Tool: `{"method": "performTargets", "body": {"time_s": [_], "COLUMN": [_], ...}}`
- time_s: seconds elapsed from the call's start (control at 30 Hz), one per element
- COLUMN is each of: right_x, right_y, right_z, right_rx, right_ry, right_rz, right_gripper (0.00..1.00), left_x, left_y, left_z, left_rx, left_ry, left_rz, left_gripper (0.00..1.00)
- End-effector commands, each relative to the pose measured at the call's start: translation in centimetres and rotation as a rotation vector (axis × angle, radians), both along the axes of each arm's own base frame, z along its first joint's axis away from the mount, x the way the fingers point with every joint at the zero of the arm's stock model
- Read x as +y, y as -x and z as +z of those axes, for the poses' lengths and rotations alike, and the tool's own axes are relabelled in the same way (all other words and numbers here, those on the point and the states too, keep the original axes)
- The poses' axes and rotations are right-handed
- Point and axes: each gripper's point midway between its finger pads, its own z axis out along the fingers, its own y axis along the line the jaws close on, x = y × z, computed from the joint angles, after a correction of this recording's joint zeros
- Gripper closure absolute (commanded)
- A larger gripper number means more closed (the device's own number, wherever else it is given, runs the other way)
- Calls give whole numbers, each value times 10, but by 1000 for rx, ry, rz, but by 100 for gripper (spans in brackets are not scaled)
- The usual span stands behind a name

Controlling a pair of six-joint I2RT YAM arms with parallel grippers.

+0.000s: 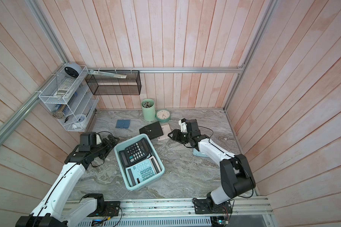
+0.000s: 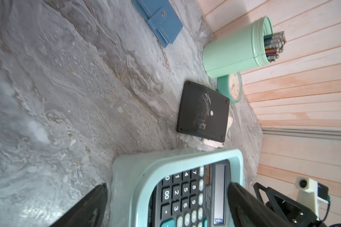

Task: Put the calculator in the storage box
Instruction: Pick up the calculator from the center of the board.

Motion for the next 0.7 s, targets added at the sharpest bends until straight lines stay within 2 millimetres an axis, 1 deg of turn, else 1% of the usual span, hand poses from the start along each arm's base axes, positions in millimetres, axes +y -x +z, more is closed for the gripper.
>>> {"method": "performTargets", "body": {"time_s": [0.0, 0.1, 0.23, 0.33, 0.43, 0.53, 0.67], "right_x": [4, 11, 26, 35, 44, 56, 76], "right_y": [-25, -44, -61, -70, -73, -72, -70], "right_z": [-1, -6, -15, -26, -38, -45, -55], "right_rx": [-9, -1, 23, 47, 74, 91, 112], "right_ry": [-58, -111, -167, -211, -232, -241, -248], "right_rz": [47, 84, 130, 144, 158, 186, 223], "right_gripper": [53, 54, 55, 55, 54, 51, 50], "left_x": [16, 16, 15, 12, 3, 0, -4], "left_y": [-21, -37, -49, -58, -73, -87, -107], "left_z": [1, 0, -2, -14, -31, -47, -63], "left_rx": [-21, -29, -36, -19, -12, -4, -8], "left_ry": [-85, -71, -58, -36, 22, 60, 89], "left_rz": [24, 26, 23, 12, -9, -12, -24], "left_gripper": [0, 0, 0, 0, 0, 0, 0]}}
